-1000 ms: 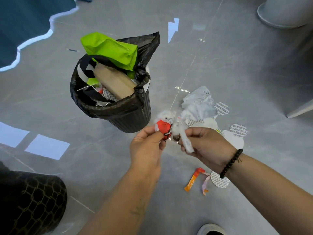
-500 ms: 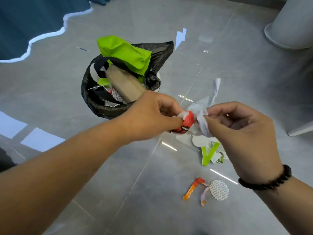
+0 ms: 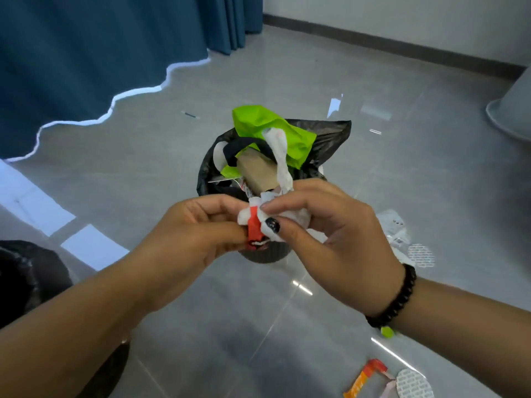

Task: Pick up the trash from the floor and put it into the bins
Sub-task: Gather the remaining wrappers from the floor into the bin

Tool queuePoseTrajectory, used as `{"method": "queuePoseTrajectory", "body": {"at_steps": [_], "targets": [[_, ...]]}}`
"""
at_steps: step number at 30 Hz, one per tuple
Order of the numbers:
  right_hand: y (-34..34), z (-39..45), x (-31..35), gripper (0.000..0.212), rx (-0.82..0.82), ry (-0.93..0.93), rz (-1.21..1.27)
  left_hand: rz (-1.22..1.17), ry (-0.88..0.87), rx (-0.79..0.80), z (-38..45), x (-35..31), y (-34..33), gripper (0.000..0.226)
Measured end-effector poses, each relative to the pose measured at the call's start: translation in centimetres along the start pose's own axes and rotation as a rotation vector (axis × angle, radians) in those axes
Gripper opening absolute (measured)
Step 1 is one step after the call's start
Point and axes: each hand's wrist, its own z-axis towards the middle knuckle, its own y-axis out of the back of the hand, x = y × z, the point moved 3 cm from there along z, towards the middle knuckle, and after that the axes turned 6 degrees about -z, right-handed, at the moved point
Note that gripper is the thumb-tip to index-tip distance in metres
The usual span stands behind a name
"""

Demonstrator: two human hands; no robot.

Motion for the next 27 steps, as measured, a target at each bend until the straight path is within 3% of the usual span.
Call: {"method": "queuePoseTrajectory", "body": {"at_steps": [2, 6, 10, 14, 17, 20, 27], "targets": [[-0.2, 1.6, -0.7, 0.015, -0.043, -0.062, -0.031, 0.015, 0.048, -0.196, 1.0, 0.2, 1.0, 0.011], [-1.1, 4.7, -2.8, 0.036, -0.078, -0.234, -0.136, -0.076, 0.225, -0.601, 3.0, 2.0, 3.5, 0.009], [-3.7, 5.8, -3.7, 0.036, 0.095, -0.202, -0.374, -0.101, 0.38, -0.55, 4.3, 3.5, 4.6, 0.018], [-6.2, 6.7, -4.3, 0.021, 0.263, -0.132, -0.639, -0.015, 0.339, -0.495, 5.2, 4.0, 4.8, 0.021], [-6.9, 7.4, -4.6, 0.023, 0.367, -0.14, -0.8, 0.021, 0.346, -0.525, 5.0, 4.3, 5.2, 0.018], [-7.8, 6.9, -4.7, 0.024, 0.507, -0.029, -0.971, 0.102, 0.393, -0.492, 4.6, 4.8, 5.1, 0.019], [-8.1, 6.3, -5.0, 0.03, 0.62, 0.036, -1.012, 0.148, 0.36, -0.48, 4.3, 5.2, 5.2, 0.012]]}}
